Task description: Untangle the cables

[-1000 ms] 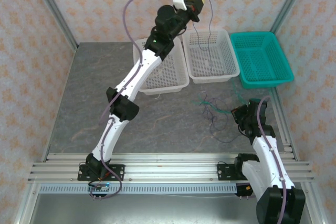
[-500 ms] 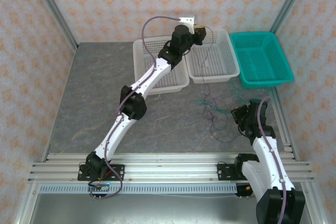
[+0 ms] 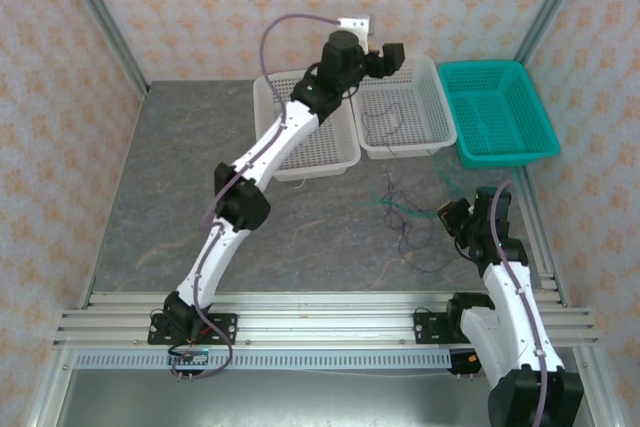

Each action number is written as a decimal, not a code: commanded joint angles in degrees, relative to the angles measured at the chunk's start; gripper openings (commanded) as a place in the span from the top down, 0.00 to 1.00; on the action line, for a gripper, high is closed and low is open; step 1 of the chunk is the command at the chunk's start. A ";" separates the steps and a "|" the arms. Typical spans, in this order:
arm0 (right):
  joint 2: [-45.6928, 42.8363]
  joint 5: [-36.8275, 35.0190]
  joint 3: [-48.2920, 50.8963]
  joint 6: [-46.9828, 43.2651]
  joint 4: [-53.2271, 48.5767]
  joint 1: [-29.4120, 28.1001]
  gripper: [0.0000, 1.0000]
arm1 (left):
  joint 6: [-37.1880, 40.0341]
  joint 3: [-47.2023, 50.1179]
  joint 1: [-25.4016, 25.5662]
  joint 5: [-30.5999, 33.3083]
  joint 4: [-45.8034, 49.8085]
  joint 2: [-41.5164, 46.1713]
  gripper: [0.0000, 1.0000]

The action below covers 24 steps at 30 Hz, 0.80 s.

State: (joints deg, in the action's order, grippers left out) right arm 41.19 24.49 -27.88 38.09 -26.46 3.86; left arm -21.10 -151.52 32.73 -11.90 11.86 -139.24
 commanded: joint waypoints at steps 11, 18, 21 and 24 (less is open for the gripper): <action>0.86 -17.17 0.26 3.84 -8.66 -14.84 0.30 | 2.10 54.06 4.89 0.80 -24.58 42.74 0.13; 3.35 -13.33 -8.74 -2.26 2.98 -14.84 0.31 | 4.61 75.24 10.79 5.56 -26.60 58.50 0.13; 11.13 -6.56 -9.56 -5.76 14.13 -14.93 0.33 | 5.82 81.92 14.38 6.87 -25.98 64.35 0.13; 19.18 -4.24 -9.95 -8.75 22.39 -15.02 0.32 | 7.34 86.22 17.99 8.70 -22.20 69.16 0.13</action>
State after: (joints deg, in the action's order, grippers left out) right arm 54.57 15.99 -37.69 34.39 -14.85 -10.79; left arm -16.49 -67.55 48.64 -6.57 -10.68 -75.24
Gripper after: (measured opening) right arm 0.678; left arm 0.866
